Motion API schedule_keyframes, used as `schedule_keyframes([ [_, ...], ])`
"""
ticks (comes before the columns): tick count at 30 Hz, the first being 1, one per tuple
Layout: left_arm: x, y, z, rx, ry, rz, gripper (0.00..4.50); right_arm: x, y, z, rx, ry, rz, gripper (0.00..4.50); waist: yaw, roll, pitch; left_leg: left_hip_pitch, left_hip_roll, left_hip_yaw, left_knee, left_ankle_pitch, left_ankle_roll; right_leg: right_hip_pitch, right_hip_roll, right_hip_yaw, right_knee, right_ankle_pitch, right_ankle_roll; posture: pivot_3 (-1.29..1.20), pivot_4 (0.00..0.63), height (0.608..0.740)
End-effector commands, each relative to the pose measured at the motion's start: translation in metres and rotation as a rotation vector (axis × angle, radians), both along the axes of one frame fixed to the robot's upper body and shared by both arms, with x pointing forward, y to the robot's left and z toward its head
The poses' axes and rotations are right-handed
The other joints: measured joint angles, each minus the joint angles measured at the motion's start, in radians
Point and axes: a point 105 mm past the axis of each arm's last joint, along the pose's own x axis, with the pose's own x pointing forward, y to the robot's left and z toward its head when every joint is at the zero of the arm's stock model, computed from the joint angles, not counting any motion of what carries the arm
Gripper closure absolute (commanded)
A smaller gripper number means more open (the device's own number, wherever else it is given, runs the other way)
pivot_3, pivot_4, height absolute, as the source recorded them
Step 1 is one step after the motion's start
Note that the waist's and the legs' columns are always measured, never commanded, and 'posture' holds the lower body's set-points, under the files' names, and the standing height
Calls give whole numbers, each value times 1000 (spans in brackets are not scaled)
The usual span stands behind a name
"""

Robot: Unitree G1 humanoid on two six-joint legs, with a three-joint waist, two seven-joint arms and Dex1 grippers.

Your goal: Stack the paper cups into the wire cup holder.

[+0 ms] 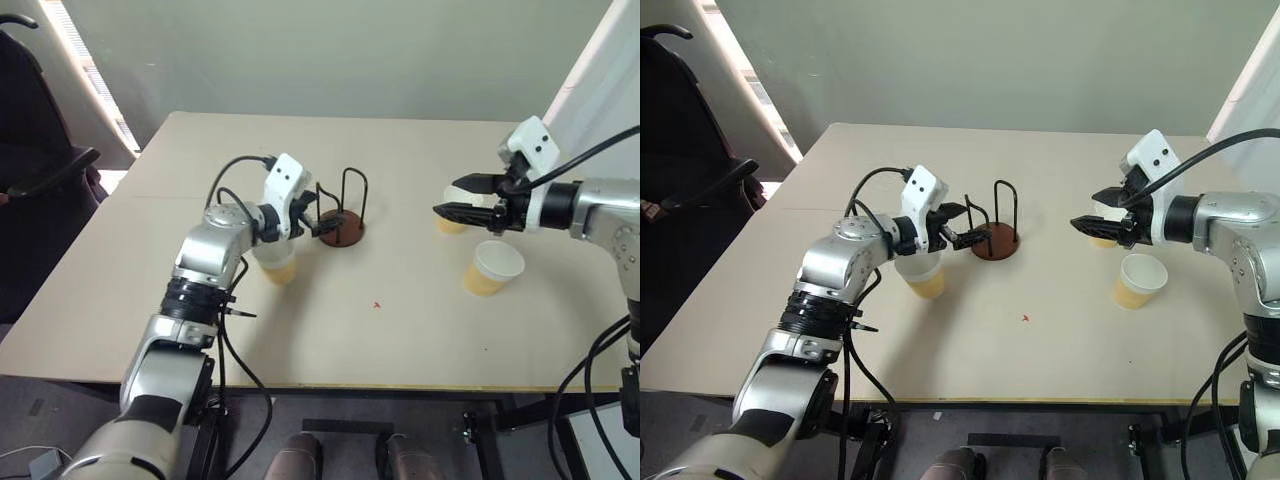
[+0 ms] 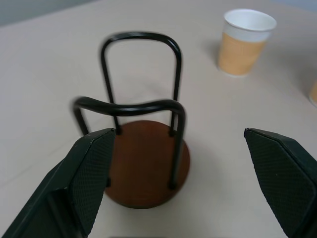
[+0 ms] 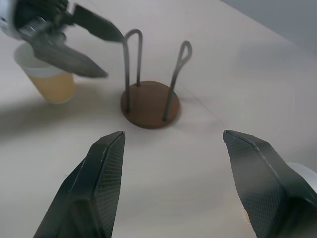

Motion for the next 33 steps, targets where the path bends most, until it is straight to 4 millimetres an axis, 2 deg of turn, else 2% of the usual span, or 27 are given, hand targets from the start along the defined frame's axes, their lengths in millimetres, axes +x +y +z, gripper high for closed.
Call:
schedule_keyframes([
  [1,0,-10,13,9,-37,-45,0,-10,0,17,9,-64,24,1248,0,0,0,0,0,0,0,0,0,0,0,0,0,0,0,0,150,740],
  [16,23,-41,12,-13,-29,-1,0,-14,1,17,26,-72,22,1248,3,0,0,-1,0,1,5,0,3,2,0,1,0,2,4,0,150,740],
  [20,31,-44,12,-26,-35,40,0,-16,1,17,29,-75,25,1248,3,0,0,-1,0,1,6,0,4,2,0,1,-1,3,4,0,150,740],
  [23,36,-43,15,-38,-49,66,627,-18,0,15,28,-74,25,1220,3,0,0,-1,0,2,6,0,4,2,0,1,-1,2,5,0,150,740],
  [29,38,-42,16,-52,-57,66,2772,-19,-1,15,29,-74,22,1220,4,0,0,-2,0,2,6,1,4,2,0,1,-2,2,6,0,150,740],
  [33,32,-47,17,-53,-57,14,4277,-19,0,14,28,-75,24,1220,4,0,0,-3,0,2,7,1,5,2,0,1,-2,2,6,0,150,740],
])
